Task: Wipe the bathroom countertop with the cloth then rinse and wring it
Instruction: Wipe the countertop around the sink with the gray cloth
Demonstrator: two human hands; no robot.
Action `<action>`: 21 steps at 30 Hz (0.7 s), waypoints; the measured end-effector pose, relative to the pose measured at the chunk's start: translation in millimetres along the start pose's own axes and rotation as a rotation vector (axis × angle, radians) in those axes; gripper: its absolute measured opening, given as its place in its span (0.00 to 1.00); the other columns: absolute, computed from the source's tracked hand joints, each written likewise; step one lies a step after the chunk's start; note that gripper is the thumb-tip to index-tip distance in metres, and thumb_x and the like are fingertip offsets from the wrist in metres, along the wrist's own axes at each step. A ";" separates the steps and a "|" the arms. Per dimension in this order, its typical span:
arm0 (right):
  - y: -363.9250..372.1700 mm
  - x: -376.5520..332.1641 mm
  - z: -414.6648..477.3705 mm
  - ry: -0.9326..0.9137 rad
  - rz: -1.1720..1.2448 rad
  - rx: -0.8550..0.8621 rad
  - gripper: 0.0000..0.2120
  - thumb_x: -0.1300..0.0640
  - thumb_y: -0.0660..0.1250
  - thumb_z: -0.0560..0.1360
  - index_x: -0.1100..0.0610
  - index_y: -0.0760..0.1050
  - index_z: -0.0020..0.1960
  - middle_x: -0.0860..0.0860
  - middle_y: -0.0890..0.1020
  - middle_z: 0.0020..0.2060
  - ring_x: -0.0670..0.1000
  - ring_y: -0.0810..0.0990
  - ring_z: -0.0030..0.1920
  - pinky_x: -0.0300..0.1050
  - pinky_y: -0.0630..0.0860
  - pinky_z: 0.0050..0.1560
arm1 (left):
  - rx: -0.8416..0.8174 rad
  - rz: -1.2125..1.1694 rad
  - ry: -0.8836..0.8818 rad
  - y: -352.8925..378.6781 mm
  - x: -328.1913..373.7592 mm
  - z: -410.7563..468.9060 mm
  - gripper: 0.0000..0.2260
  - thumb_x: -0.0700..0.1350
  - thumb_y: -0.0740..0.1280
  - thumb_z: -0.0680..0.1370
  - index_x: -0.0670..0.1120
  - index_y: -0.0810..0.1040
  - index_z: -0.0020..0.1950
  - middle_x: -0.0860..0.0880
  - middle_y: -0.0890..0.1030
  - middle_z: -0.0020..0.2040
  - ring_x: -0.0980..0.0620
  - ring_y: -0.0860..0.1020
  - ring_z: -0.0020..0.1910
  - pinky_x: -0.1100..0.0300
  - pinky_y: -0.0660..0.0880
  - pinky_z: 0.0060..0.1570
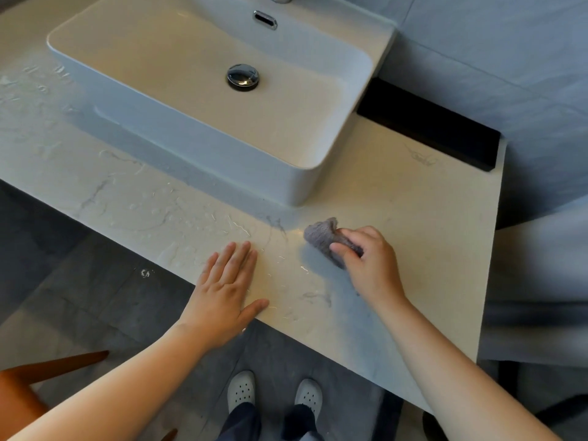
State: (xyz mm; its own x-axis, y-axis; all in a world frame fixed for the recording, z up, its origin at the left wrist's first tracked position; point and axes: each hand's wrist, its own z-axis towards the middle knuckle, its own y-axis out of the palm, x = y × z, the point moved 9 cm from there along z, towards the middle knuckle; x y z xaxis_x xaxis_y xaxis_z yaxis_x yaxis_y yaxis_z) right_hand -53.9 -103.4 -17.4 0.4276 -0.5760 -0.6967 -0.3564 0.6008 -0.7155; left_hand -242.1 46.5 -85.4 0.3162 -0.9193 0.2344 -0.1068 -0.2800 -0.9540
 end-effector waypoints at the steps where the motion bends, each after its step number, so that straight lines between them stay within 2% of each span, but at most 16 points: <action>1: -14.0 6.3 2.5 0.017 -0.024 0.042 0.12 0.58 0.72 0.71 0.58 0.81 0.54 0.51 0.77 0.43 0.50 0.76 0.43 0.39 0.70 0.45 | -0.002 -0.004 -0.005 -1.1 0.2 0.6 0.38 0.69 0.46 0.76 0.46 0.48 0.78 0.47 0.47 0.78 0.47 0.42 0.77 0.50 0.40 0.73; 6: -65.6 53.7 4.7 0.125 -0.121 0.133 0.14 0.58 0.71 0.73 0.59 0.80 0.58 0.54 0.77 0.46 0.54 0.77 0.48 0.38 0.67 0.48 | -0.007 -0.065 -0.052 -13.0 8.7 -0.7 0.42 0.71 0.41 0.71 0.46 0.43 0.78 0.49 0.41 0.78 0.48 0.38 0.76 0.51 0.39 0.74; 10: -92.4 85.8 -16.8 0.198 -0.141 0.165 0.16 0.58 0.70 0.74 0.61 0.78 0.61 0.55 0.78 0.50 0.52 0.76 0.50 0.41 0.69 0.52 | 0.003 -0.099 0.069 -22.0 44.2 -14.3 0.39 0.69 0.43 0.74 0.46 0.48 0.78 0.49 0.48 0.78 0.50 0.43 0.77 0.53 0.40 0.74; 13: -97.6 107.7 -42.2 0.227 -0.182 0.151 0.16 0.59 0.70 0.74 0.61 0.78 0.60 0.56 0.78 0.50 0.56 0.77 0.52 0.44 0.71 0.52 | -0.032 -0.142 0.158 -17.6 74.2 -20.0 0.37 0.67 0.44 0.75 0.46 0.51 0.78 0.50 0.51 0.78 0.51 0.46 0.77 0.56 0.41 0.73; 19: -76.6 118.4 -81.3 0.243 -0.149 0.130 0.15 0.60 0.71 0.73 0.63 0.79 0.58 0.54 0.77 0.47 0.55 0.78 0.48 0.41 0.70 0.48 | -0.066 -0.092 0.241 -2.0 108.2 -18.4 0.36 0.65 0.48 0.76 0.43 0.57 0.77 0.47 0.56 0.77 0.46 0.52 0.76 0.52 0.48 0.72; 21: -70.2 113.0 -93.4 0.223 -0.141 0.118 0.15 0.60 0.71 0.73 0.62 0.79 0.58 0.52 0.77 0.47 0.53 0.77 0.49 0.40 0.69 0.48 | -0.065 -0.022 0.298 0.6 121.5 -20.5 0.34 0.64 0.52 0.77 0.42 0.63 0.75 0.45 0.63 0.75 0.44 0.59 0.74 0.48 0.53 0.70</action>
State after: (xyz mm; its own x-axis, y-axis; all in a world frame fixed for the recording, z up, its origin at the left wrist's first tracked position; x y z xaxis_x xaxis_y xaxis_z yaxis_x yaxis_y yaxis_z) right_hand -58.1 -262.5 -50.7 0.2677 -0.7582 -0.5945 -0.2015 0.5593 -0.8041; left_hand -223.0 -71.1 -53.6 0.0299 -0.9508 0.3084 -0.1665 -0.3089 -0.9364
